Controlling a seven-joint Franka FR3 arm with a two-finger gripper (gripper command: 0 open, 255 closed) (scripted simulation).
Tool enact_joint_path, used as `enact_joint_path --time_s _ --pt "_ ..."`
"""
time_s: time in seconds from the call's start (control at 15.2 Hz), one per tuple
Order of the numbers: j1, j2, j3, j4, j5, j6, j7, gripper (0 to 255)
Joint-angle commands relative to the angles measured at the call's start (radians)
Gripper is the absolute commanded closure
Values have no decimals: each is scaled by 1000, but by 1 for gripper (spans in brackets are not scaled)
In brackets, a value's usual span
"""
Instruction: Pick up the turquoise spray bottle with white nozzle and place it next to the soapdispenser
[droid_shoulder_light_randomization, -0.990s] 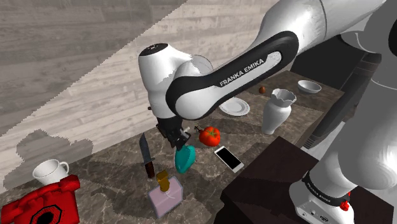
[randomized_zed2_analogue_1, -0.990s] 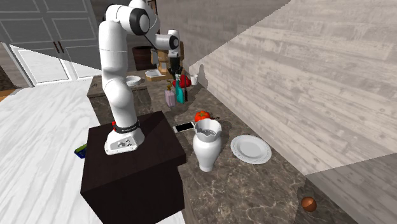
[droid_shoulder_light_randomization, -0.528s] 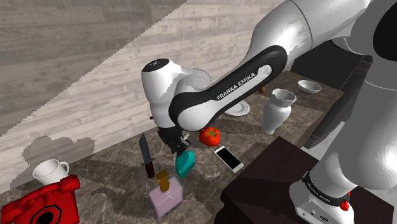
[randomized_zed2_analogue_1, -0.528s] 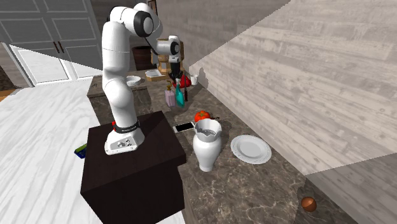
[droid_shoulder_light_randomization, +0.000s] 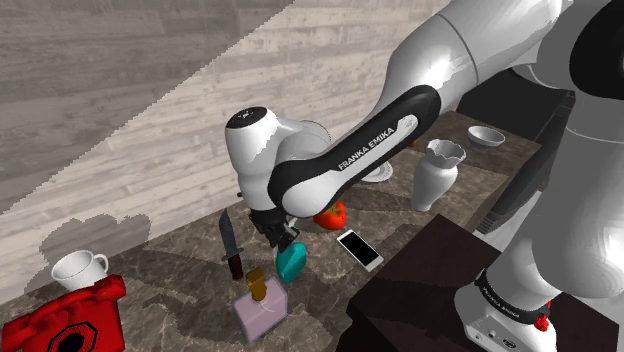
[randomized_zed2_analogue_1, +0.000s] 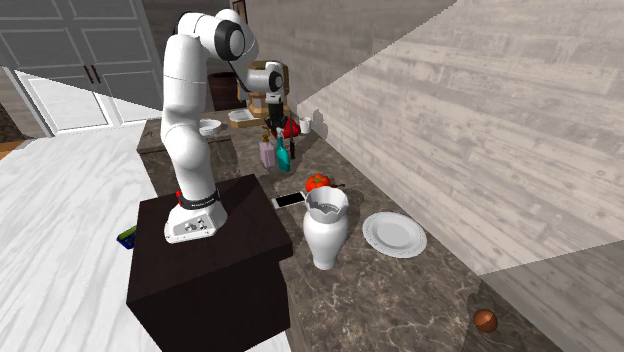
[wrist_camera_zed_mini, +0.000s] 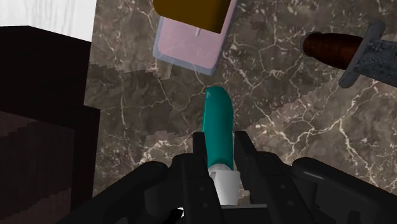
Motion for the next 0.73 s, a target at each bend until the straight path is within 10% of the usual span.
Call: enact_joint_path --time_s 0.0,0.2,0.26,0.66 --pt "0 1 0 0 -1 1 0 255" --pt "0 1 0 0 -1 1 0 255" --pt "0 1 0 0 -1 1 0 0" --pt "-3 -17 6 15 13 -29 -9 0"
